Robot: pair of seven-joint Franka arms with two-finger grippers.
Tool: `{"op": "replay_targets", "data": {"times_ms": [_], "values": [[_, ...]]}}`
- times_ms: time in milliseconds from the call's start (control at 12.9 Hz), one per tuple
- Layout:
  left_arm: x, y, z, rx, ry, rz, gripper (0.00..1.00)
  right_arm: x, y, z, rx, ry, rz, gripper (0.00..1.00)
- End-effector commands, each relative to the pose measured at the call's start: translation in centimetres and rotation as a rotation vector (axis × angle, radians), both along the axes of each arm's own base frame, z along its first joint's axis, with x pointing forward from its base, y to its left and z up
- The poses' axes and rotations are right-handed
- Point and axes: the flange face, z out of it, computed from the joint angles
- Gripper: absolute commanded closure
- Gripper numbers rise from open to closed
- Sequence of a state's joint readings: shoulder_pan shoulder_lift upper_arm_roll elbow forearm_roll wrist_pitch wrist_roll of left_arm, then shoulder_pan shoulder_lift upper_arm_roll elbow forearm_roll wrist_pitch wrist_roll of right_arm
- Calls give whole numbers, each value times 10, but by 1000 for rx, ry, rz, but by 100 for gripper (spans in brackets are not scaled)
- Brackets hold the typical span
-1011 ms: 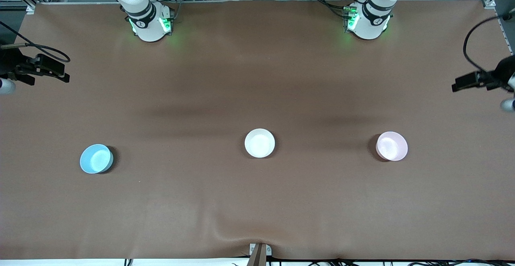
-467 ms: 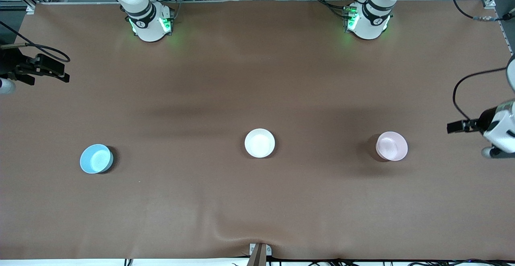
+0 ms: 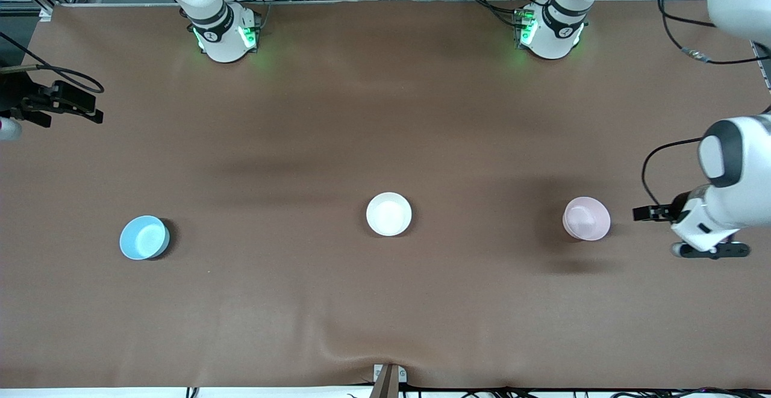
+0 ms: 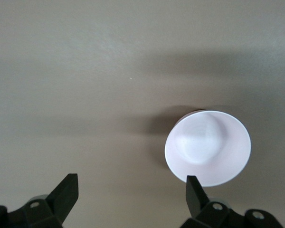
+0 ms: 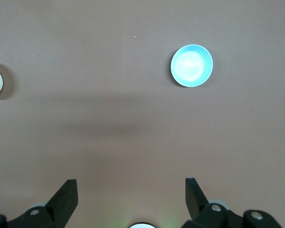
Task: Stack pink and blue bowls on white bowl
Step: 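Lower the left gripper and grasp the pink bowl rim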
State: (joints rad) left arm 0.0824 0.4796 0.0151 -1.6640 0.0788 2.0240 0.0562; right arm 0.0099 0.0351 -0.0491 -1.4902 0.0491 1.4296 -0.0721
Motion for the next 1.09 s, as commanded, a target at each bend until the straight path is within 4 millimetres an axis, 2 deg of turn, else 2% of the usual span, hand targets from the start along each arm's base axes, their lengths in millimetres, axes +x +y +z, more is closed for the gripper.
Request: {"op": "replay_targets", "data": {"times_ms": [0, 78, 156, 311, 389, 544, 622, 778, 933, 1011], "values": [[-13, -4, -28, -16, -26, 4, 0, -6, -20, 5, 8, -13, -36, 0], [-18, -5, -40, -16, -37, 3, 2, -5, -31, 3, 30, -15, -60, 0], [-20, -6, -45, -16, -40, 5, 8, -3, -40, 1, 82, -18, -81, 0], [-22, -10, -53, -19, -30, 29, 11, 0, -49, 3, 89, -56, -97, 0], [-22, -8, -66, -35, -22, 48, 11, 0, -52, 5, 87, -59, -101, 0], [-24, -7, -80, -42, -28, 48, 14, 0, -64, 6, 84, -60, -123, 0], [-24, -9, -81, -44, -29, 47, 17, 0, -70, 3, 85, -50, -132, 0], [-21, -13, -93, -45, -39, 44, 22, -1, -81, 0, 62, -49, -47, 0], [-17, -19, -104, -48, -68, 37, 26, 1, -92, -10, -48, -14, 152, 0], [-17, -27, -103, -55, -69, 30, 32, 9, -102, -27, -93, 31, 171, 0]]}}
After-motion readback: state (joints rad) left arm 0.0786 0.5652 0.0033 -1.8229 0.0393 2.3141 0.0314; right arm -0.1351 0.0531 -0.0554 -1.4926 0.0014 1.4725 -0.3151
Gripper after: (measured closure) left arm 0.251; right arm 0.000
